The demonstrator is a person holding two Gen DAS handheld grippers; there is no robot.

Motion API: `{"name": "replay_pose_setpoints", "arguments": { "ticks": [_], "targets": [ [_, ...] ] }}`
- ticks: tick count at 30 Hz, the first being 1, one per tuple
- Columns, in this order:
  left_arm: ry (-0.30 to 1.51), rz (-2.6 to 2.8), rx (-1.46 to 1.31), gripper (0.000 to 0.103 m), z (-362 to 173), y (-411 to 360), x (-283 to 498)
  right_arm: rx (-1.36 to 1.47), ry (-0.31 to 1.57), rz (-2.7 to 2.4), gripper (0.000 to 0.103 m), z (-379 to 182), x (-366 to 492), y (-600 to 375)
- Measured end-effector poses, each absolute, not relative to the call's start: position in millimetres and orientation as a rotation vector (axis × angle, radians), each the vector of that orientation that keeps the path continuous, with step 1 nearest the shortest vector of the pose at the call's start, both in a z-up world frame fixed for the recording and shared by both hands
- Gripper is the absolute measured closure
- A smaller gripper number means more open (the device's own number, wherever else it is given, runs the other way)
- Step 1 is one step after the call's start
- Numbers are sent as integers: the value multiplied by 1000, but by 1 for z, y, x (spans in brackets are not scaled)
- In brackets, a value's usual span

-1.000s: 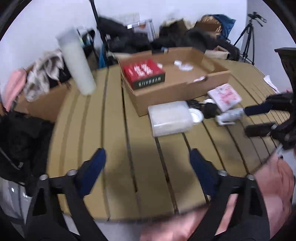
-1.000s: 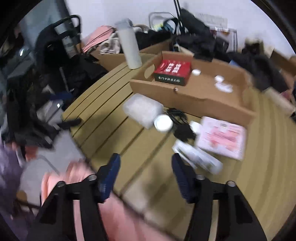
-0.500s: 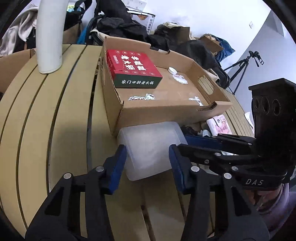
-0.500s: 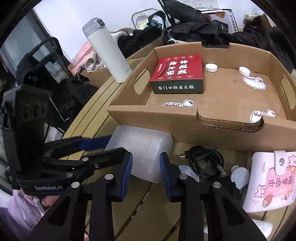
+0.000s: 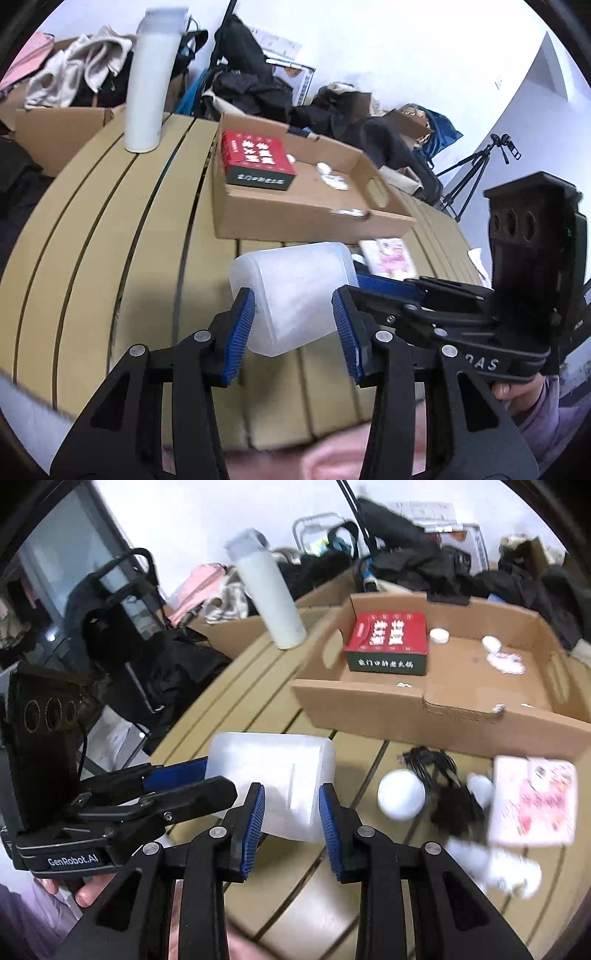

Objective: Organize objects

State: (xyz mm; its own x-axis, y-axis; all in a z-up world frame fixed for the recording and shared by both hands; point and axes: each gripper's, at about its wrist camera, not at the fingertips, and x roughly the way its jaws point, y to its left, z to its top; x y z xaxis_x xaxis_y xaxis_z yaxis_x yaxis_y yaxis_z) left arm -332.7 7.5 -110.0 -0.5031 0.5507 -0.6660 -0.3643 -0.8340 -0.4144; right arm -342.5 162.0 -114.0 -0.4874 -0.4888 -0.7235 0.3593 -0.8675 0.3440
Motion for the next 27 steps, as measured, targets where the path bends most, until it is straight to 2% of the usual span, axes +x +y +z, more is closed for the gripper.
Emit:
{"name": "replay_pose_setpoints", "arguments": {
  "ticks": [3,9,16,21,27],
  "targets": [
    [-328,2315,-1154,63,-99,17,-308,1180,-202,-2372,70,-95,-304,170],
    [-275,2284,-1107,63,-71,37,-267,1124,-284,-2414,70,-66,-234,196],
    [-233,2306,-1052,63,-46,54,-254,1041,-327,-2457,70,-46,-212,213],
    [-160,2287,-1033,63,-23,70,-286,998,-288,-2488,70,-27,-230,224],
    [-115,2287,-1027,64,8,85,-375,971,-351,-2459,73,-3,-310,244]
  ]
}}
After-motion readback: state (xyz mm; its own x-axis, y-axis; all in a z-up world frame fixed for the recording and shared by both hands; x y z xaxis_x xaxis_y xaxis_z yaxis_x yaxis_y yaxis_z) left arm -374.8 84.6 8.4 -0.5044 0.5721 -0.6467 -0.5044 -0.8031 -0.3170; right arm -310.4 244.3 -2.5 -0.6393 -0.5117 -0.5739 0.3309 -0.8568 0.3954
